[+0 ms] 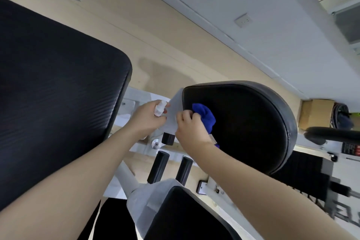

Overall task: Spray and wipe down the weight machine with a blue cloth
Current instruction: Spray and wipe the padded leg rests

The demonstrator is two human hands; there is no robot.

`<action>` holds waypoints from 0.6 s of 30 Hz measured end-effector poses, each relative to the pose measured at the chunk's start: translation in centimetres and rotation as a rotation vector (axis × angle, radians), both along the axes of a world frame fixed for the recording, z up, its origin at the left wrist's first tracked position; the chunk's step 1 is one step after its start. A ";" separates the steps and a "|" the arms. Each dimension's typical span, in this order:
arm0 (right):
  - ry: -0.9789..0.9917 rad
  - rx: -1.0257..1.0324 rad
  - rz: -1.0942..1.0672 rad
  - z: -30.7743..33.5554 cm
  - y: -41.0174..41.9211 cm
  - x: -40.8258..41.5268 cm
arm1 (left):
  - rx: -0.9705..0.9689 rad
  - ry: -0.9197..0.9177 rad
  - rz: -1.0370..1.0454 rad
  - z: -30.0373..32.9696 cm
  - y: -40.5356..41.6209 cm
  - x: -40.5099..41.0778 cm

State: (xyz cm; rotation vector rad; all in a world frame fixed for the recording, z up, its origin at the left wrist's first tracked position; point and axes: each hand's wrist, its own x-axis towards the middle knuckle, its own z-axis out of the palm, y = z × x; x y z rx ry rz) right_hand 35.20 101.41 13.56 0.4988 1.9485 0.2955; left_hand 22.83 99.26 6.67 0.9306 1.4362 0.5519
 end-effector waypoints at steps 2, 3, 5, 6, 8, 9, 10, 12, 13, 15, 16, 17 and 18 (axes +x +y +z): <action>-0.008 -0.021 0.076 1.2 0.4 0.7 | 0.021 -0.031 0.013 0.7 0.4 -0.1; 0.019 0.022 0.096 1.7 1.4 0.7 | 0.030 -0.047 0.015 1.1 0.6 -0.1; 0.081 0.170 0.084 3.1 3.7 0.2 | 0.046 -0.079 0.005 1.7 0.7 0.0; 0.103 0.238 0.037 3.9 4.4 0.0 | 0.053 -0.080 -0.008 1.9 0.6 0.1; 0.111 0.317 -0.069 4.8 4.4 0.4 | 0.063 -0.062 -0.041 2.3 0.4 0.7; 0.106 0.315 -0.100 4.8 3.6 0.7 | 0.060 -0.055 -0.046 2.4 0.2 1.0; 0.094 0.276 -0.122 4.7 2.4 0.9 | 0.058 -0.051 -0.040 2.5 0.1 1.3; 0.077 0.137 -0.189 4.0 -0.2 0.9 | 0.048 -0.030 -0.013 2.7 0.1 1.4; 0.079 0.083 -0.228 3.7 -1.2 0.6 | 0.043 -0.014 -0.001 2.8 0.1 1.4; 0.096 0.049 -0.311 3.0 -1.6 0.1 | 0.042 0.012 0.001 2.9 0.0 1.2; 0.098 0.054 -0.345 2.9 -1.3 -0.1 | 0.039 0.018 -0.001 2.9 -0.1 1.0; 0.088 0.073 -0.367 2.8 -0.7 -0.1 | 0.035 0.021 -0.002 3.0 -0.2 0.9; 0.065 0.116 -0.370 3.1 0.1 0.0 | 0.033 0.026 -0.008 3.1 -0.2 0.7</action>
